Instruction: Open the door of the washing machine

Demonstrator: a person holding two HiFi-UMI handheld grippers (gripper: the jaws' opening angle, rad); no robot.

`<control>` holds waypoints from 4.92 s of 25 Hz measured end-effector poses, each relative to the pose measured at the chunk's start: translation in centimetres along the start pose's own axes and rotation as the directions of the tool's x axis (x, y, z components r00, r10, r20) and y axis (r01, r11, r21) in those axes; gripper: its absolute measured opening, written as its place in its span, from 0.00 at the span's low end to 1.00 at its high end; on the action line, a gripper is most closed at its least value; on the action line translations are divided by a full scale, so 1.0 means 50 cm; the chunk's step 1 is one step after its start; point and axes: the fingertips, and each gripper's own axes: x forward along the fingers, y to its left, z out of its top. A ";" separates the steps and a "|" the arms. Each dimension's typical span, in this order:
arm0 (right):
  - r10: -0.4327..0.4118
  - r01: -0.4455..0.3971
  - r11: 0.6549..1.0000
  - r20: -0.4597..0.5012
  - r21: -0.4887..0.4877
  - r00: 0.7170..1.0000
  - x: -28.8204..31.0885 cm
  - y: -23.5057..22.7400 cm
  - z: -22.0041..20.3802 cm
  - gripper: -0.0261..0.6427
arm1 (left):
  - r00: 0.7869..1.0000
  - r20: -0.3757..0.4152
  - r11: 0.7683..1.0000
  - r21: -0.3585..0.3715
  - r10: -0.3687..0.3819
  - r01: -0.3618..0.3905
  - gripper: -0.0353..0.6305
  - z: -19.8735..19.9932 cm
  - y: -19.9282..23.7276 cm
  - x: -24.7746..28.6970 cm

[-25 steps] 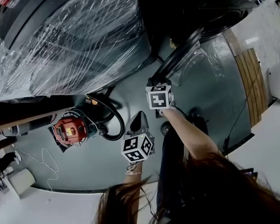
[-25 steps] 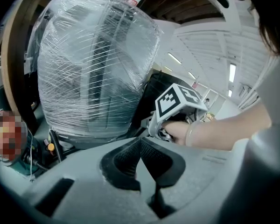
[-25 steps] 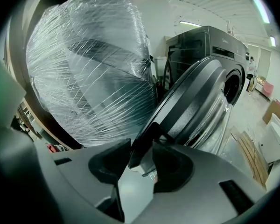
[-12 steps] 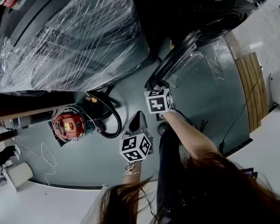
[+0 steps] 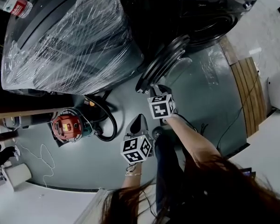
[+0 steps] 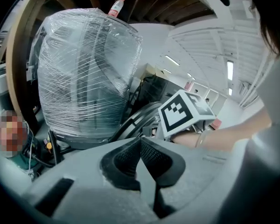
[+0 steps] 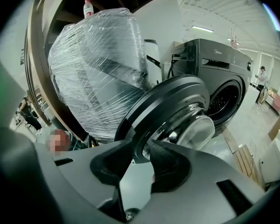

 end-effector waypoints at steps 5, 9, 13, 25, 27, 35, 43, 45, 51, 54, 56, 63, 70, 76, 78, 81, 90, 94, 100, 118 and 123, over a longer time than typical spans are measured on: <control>-0.011 0.011 1.000 0.019 -0.002 1.000 -0.064 -0.047 -0.012 0.18 | 1.000 0.005 1.000 0.006 -0.022 0.022 0.07 0.007 -0.060 -0.014; -0.024 0.024 1.000 0.037 0.003 0.999 -0.128 -0.089 -0.027 0.17 | 0.999 -0.002 0.999 0.027 -0.042 0.042 0.07 -0.004 -0.114 -0.034; -0.044 0.044 0.999 0.060 0.003 0.997 -0.190 -0.138 -0.035 0.14 | 0.998 0.000 0.996 0.063 -0.068 0.068 0.07 -0.003 -0.175 -0.046; -0.075 0.074 0.997 0.149 0.017 0.986 -0.376 -0.259 -0.055 0.07 | 0.993 0.052 0.988 0.122 -0.103 0.096 0.07 0.005 -0.343 -0.112; -0.077 0.075 0.997 0.167 0.019 0.983 -0.409 -0.280 -0.053 0.05 | 0.993 0.054 0.986 0.138 -0.103 0.094 0.07 0.008 -0.372 -0.121; -0.080 0.073 0.997 0.217 0.038 0.973 -0.526 -0.343 -0.059 0.04 | 0.992 0.079 0.987 0.133 -0.097 0.086 0.07 0.021 -0.465 -0.154; -0.072 0.061 0.997 0.268 0.047 0.961 -0.630 -0.405 -0.067 0.04 | 0.989 0.099 0.976 0.199 -0.113 0.091 0.07 0.028 -0.585 -0.166; -0.072 0.062 0.997 0.278 0.044 0.958 -0.651 -0.418 -0.069 0.04 | 0.987 0.107 0.972 0.214 -0.124 0.099 0.07 0.032 -0.613 -0.169; -0.087 0.073 0.996 0.328 0.055 0.941 -0.717 -0.453 -0.050 0.04 | 0.978 0.117 0.950 0.281 -0.172 0.133 0.07 0.052 -0.689 -0.174; -0.096 0.081 0.995 0.359 0.056 0.928 -0.745 -0.461 -0.035 0.04 | 0.976 0.109 0.937 0.318 -0.186 0.143 0.07 0.059 -0.714 -0.174; -0.104 0.091 0.995 0.375 0.051 0.921 -0.761 -0.465 -0.027 0.04 | 0.973 0.113 0.930 0.335 -0.202 0.154 0.07 0.066 -0.728 -0.176; -0.142 0.134 0.990 0.416 0.048 0.898 -0.824 -0.479 -0.006 0.04 | 0.951 0.157 0.910 0.366 -0.268 0.196 0.07 0.103 -0.766 -0.220; -0.171 0.171 0.984 0.467 0.043 0.867 -0.895 -0.468 0.012 0.04 | 0.929 0.182 0.879 0.421 -0.323 0.224 0.07 0.138 -0.794 -0.278; -0.189 0.202 0.979 0.510 0.031 0.839 -0.956 -0.460 0.009 0.04 | 0.910 0.194 0.858 0.448 -0.366 0.250 0.07 0.152 -0.814 -0.323; -0.187 0.202 0.979 0.521 0.028 0.833 -0.974 -0.453 0.008 0.04 | 0.906 0.197 0.852 0.457 -0.375 0.254 0.07 0.154 -0.819 -0.335; -0.185 0.208 0.978 0.538 0.018 0.822 -1.001 -0.443 0.009 0.04 | 0.900 0.204 0.845 0.470 -0.385 0.255 0.07 0.156 -0.826 -0.356; -0.189 0.224 0.975 0.578 0.011 0.794 -1.065 -0.430 0.012 0.04 | 0.888 0.232 0.835 0.492 -0.398 0.245 0.07 0.169 -0.836 -0.412; -0.193 0.233 0.973 0.590 0.009 0.784 -1.095 -0.436 0.010 0.04 | 0.881 0.242 0.829 0.502 -0.407 0.246 0.07 0.171 -0.851 -0.433; -0.186 0.236 0.972 0.611 -0.001 0.769 -1.129 -0.425 0.010 0.04 | 0.873 0.252 0.826 0.506 -0.418 0.249 0.07 0.169 -0.862 -0.461; -0.179 0.239 0.971 0.627 -0.012 0.758 -1.152 -0.409 0.003 0.04 | 0.875 0.254 0.829 0.504 -0.411 0.243 0.07 0.165 -0.850 -0.486; -0.176 0.236 0.972 0.625 -0.013 0.760 -1.150 -0.412 0.004 0.04 | 0.872 0.250 0.823 0.509 -0.420 0.251 0.07 0.167 -0.855 -0.481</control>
